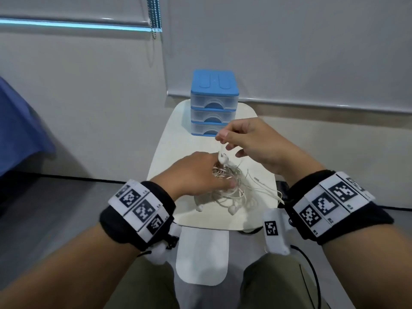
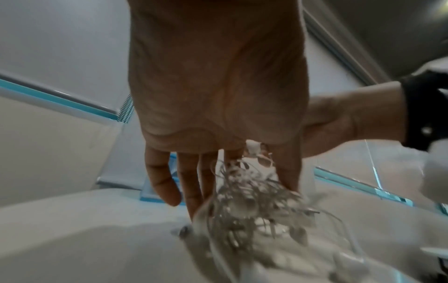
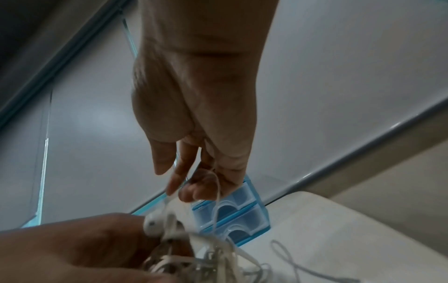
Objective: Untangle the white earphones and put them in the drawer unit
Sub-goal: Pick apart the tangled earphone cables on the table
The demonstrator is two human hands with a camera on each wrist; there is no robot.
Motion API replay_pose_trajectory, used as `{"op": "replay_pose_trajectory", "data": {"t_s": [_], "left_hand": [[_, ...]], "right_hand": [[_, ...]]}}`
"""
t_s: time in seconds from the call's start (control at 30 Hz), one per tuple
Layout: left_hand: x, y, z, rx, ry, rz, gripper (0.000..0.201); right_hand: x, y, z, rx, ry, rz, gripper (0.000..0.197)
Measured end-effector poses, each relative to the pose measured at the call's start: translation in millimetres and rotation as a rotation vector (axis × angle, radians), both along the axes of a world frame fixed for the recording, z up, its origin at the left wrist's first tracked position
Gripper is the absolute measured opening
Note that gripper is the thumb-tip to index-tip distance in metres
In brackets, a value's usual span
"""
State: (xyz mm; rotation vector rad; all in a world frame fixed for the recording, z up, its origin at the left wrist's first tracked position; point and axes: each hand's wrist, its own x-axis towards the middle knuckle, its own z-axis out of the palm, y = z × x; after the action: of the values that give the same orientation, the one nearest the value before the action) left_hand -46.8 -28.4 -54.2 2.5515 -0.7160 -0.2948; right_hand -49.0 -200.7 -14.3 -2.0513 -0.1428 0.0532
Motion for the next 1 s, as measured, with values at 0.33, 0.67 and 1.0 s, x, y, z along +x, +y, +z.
{"op": "replay_pose_trajectory", "data": {"t_s": [0.33, 0.67, 1.0], "left_hand": [[12, 13, -9, -0.036, 0.005, 0.142, 0.017], [19, 21, 4, -0.042, 0.122, 0.170, 0.023], [20, 25, 7, 0.010, 0.106, 0.134, 0.014]], "right_hand": [[-16, -38, -40, -0.335, 0.186, -0.048, 0.034], [-14, -32, -56, -0.770, 0.165, 0.057, 0.016], [-30, -48, 17, 0.035, -0.043, -0.150, 0.031]]}}
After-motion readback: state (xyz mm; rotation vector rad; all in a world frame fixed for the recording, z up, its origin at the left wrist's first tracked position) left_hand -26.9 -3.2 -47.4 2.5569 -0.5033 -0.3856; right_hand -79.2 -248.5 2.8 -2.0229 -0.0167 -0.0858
